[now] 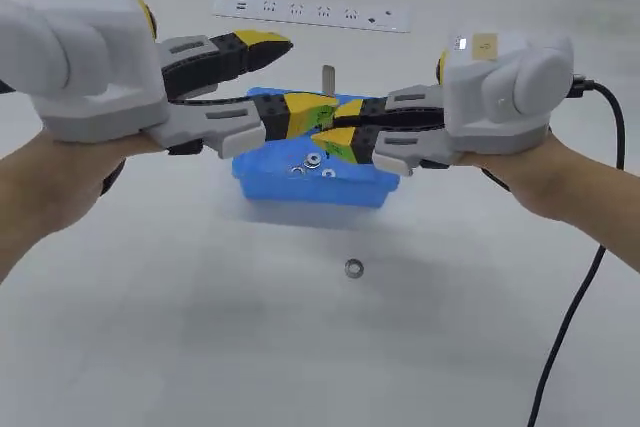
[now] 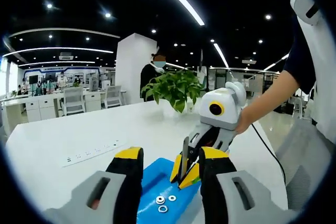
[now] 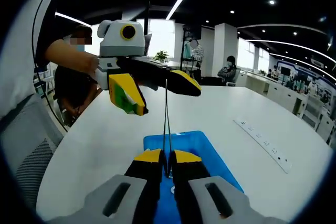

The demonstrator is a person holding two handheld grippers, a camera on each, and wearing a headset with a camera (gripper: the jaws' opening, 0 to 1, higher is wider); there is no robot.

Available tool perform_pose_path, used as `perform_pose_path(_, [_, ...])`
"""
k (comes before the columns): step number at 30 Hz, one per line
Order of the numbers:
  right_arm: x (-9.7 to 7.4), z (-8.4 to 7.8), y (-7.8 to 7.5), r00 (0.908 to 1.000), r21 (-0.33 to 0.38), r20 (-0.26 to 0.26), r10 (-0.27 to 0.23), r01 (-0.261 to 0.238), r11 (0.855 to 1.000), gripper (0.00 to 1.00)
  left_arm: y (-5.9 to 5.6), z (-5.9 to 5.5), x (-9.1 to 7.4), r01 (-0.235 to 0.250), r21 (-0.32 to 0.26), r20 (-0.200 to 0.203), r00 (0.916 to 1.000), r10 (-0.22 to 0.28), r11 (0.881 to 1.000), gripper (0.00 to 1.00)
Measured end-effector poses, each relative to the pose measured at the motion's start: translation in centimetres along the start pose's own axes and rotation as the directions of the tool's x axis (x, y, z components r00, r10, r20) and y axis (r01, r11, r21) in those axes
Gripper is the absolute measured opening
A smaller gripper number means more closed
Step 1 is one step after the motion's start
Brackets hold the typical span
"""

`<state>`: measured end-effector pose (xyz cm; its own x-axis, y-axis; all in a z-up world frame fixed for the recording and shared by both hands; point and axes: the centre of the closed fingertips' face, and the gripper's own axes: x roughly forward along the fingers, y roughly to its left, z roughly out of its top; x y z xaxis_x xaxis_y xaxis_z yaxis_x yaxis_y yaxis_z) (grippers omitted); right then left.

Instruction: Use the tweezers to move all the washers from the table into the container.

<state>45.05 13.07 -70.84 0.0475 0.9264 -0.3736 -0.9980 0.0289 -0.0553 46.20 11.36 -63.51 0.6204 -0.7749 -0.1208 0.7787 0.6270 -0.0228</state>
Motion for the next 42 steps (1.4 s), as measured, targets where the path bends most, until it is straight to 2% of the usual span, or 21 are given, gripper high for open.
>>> perform_pose_path(4, [0.0, 0.1, 0.1, 1.0, -0.003, 0.001, 0.004, -0.004, 1.0, 0.08, -0.8, 0.1, 0.4, 0.062, 0.029, -0.017, 0.998, -0.062, 0.998, 0.28])
perform_pose_path(7, [0.0, 0.2, 0.2, 0.9999, 0.0, 0.004, 0.01, -0.01, 1.0, 0.08, -2.0, 0.5, 0.7, 0.129, 0.031, -0.02, 0.9916, -0.128, 0.991, 0.25])
perform_pose_path(9, [0.0, 0.3, 0.3, 0.9999, -0.005, 0.003, 0.014, -0.014, 1.0, 0.08, -2.3, 0.4, 0.8, 0.146, 0.044, -0.03, 0.989, -0.145, 0.988, 0.21])
perform_pose_path(13, [0.1, 0.3, 0.6, 0.9997, -0.003, 0.002, 0.025, -0.025, 1.0, 0.08, -2.6, 0.9, 0.9, 0.159, 0.044, -0.025, 0.9871, -0.158, 0.986, 0.14])
perform_pose_path(14, [0.1, 0.3, 0.7, 0.9995, 0.001, -0.001, 0.03, -0.03, 1.0, 0.08, -2.2, 0.9, 0.9, 0.152, 0.054, -0.027, 0.9882, -0.151, 0.987, 0.14])
perform_pose_path(16, [0.2, 0.1, 0.8, 0.9993, -0.005, -0.012, 0.035, -0.035, 0.999, 0.08, -2.2, 0.9, 0.7, 0.156, 0.057, -0.034, 0.9874, -0.154, 0.986, 0.11])
perform_pose_path(18, [0.2, 0.1, 0.9, 0.9993, -0.001, -0.011, 0.035, -0.035, 0.999, 0.08, -2.5, 0.8, 0.5, 0.175, 0.063, -0.038, 0.9842, -0.173, 0.983, 0.08])
perform_pose_path(22, [0.1, 0.2, 1.0, 0.999, -0.009, -0.019, 0.04, -0.041, 0.999, 0.08, -3.3, 0.8, 0.2, 0.203, 0.069, -0.045, 0.9787, -0.201, 0.977, 0.07])
perform_pose_path(24, [0.2, 0.1, 1.2, 0.9987, -0.012, -0.026, 0.043, -0.044, 0.999, 0.08, -3.6, 0.8, 0.3, 0.207, 0.093, -0.057, 0.9777, -0.202, 0.974, 0.07])
perform_pose_path(25, [0.2, 0.0, 1.2, 0.9987, -0.012, -0.029, 0.042, -0.042, 0.999, 0.08, -3.7, 0.8, 0.4, 0.2, 0.124, -0.067, 0.9789, -0.193, 0.972, 0.07])
perform_pose_path(28, [0.1, 0.1, 0.9, 0.9994, -0.011, -0.031, 0.018, -0.018, 1.0, 0.11, -4.0, 0.9, 0.7, 0.188, 0.156, -0.071, 0.9814, -0.178, 0.97, 0.04])
perform_pose_path(29, [0.1, 0.1, 0.9, 0.9992, -0.017, -0.037, 0.017, -0.018, 1.0, 0.11, -4.3, 0.9, 0.8, 0.195, 0.172, -0.069, 0.9801, -0.186, 0.966, 0.04])
perform_pose_path(33, [0.0, 0.2, 0.7, 0.9987, -0.025, -0.051, -0.004, 0.003, 1.0, 0.12, -4.2, 1.0, 1.1, 0.188, 0.178, -0.073, 0.9814, -0.178, 0.966, 0.04])
perform_pose_path(37, [-0.3, 0.3, 0.2, 0.9961, -0.025, -0.07, -0.054, 0.053, 0.998, 0.15, -3.7, 1.1, 1.1, 0.176, 0.179, -0.066, 0.9838, -0.167, 0.968, 0.04])
perform_pose_path(38, [-0.5, 0.4, -0.1, 0.9937, -0.03, -0.075, -0.084, 0.082, 0.996, 0.2, -3.5, 1.1, 1.1, 0.17, 0.183, -0.069, 0.9847, -0.16, 0.968, 0.04])
perform_pose_path(40, [-0.8, 0.1, -0.3, 0.9895, -0.023, -0.091, -0.112, 0.111, 0.994, 0.29, -3.3, 1.1, 0.9, 0.161, 0.184, -0.069, 0.9862, -0.151, 0.97, 0.04])
perform_pose_path(42, [-1.1, 0.0, -0.3, 0.9872, -0.038, -0.096, -0.127, 0.124, 0.992, 0.31, -2.9, 1.1, 0.6, 0.145, 0.188, -0.071, 0.9885, -0.134, 0.971, 0.04])
